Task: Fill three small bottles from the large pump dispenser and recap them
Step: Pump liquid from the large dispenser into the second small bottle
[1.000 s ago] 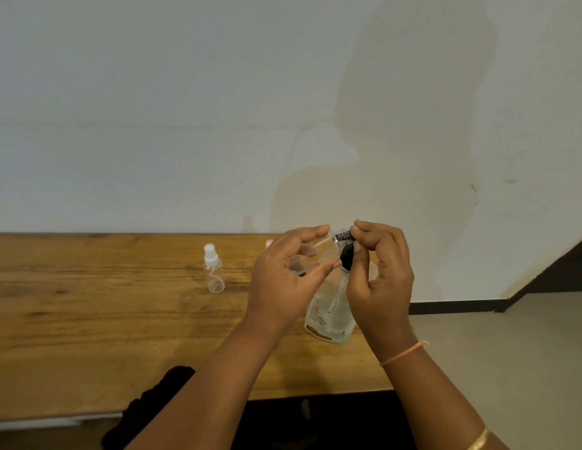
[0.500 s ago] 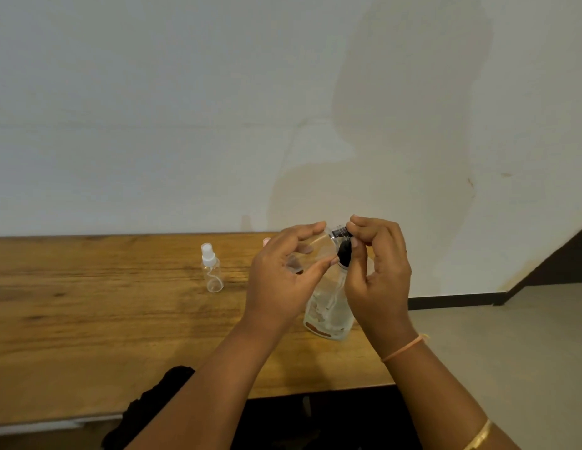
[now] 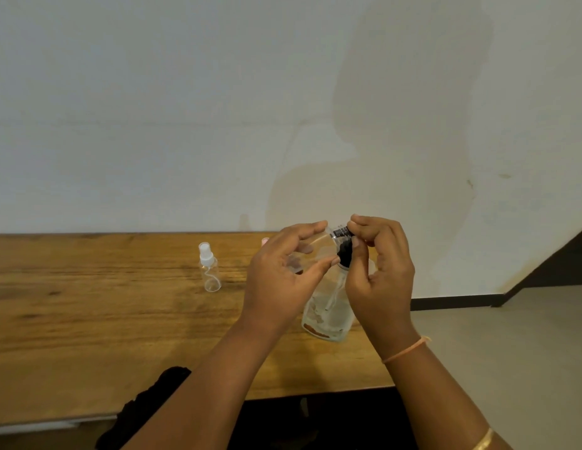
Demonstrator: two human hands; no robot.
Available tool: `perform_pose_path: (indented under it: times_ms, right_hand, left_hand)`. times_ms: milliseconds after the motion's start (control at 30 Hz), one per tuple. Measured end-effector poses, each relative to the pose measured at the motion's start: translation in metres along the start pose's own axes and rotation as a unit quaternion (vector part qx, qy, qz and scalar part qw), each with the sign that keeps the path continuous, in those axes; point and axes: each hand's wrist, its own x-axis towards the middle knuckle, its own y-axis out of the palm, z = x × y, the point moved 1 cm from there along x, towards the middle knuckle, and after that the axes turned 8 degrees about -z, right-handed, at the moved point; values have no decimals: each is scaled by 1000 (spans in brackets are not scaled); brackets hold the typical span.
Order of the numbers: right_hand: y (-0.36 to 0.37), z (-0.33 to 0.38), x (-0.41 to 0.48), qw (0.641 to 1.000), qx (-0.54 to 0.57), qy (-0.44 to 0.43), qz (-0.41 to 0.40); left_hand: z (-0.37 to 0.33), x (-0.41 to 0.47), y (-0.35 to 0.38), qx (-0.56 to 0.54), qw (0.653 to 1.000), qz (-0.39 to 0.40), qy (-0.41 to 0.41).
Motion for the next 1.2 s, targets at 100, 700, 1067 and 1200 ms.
perform_pose_path:
  times_ms: [100, 700, 1067, 1200]
  right_hand:
    - [0, -6, -2, 1000, 10, -1, 8]
    - [4, -14, -6, 1000, 8, -12, 0]
    - [-1, 1, -1, 1000, -1, 9, -12]
    - [1, -8, -4, 1000, -7, -7, -2]
  left_hand:
    - [3, -2, 1, -5, 1000, 0, -11]
    - [7, -1, 4, -11, 999, 13, -39]
    - [0, 3, -1, -5, 1000, 11, -8]
    - [4, -1, 3, -10, 999, 12, -37]
